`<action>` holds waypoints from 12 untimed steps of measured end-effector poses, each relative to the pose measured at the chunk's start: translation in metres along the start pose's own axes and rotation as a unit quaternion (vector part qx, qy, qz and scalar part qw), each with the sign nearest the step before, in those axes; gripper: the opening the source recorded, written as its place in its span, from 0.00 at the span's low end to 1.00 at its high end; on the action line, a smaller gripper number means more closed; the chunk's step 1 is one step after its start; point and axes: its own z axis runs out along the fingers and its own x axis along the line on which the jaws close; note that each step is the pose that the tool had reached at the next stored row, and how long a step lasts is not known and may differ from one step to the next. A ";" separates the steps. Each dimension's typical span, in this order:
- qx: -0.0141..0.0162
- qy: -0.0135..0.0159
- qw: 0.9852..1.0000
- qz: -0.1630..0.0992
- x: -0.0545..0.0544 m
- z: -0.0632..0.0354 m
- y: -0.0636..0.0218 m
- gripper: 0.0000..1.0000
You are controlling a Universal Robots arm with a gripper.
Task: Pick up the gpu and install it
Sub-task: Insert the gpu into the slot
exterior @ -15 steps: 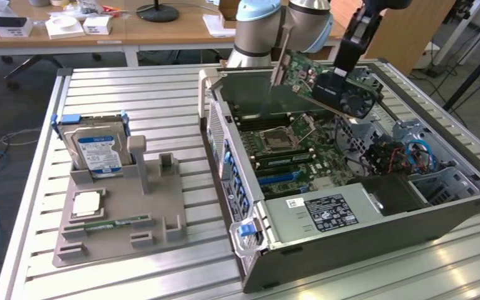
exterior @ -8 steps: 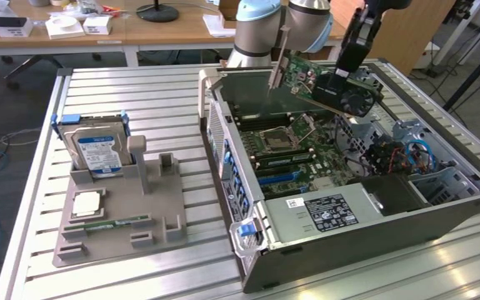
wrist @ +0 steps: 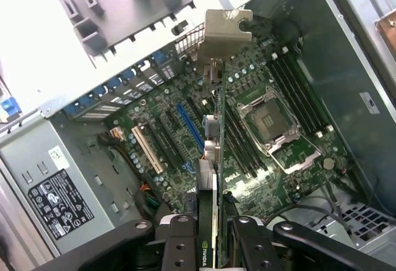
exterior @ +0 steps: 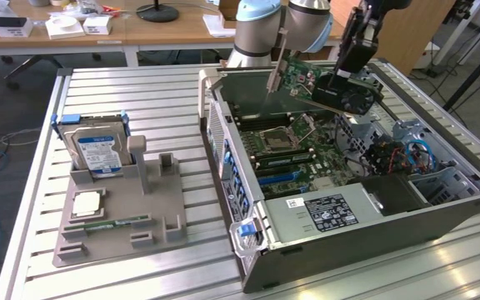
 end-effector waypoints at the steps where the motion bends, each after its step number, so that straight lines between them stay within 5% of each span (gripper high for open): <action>1: 0.000 0.000 1.000 -0.008 0.000 0.0001 0.0000 0.26; 7: 0.000 0.002 0.999 -0.051 0.000 0.0002 0.0001 0.26; 12: 0.001 0.004 0.996 -0.089 0.000 0.0006 0.0001 0.26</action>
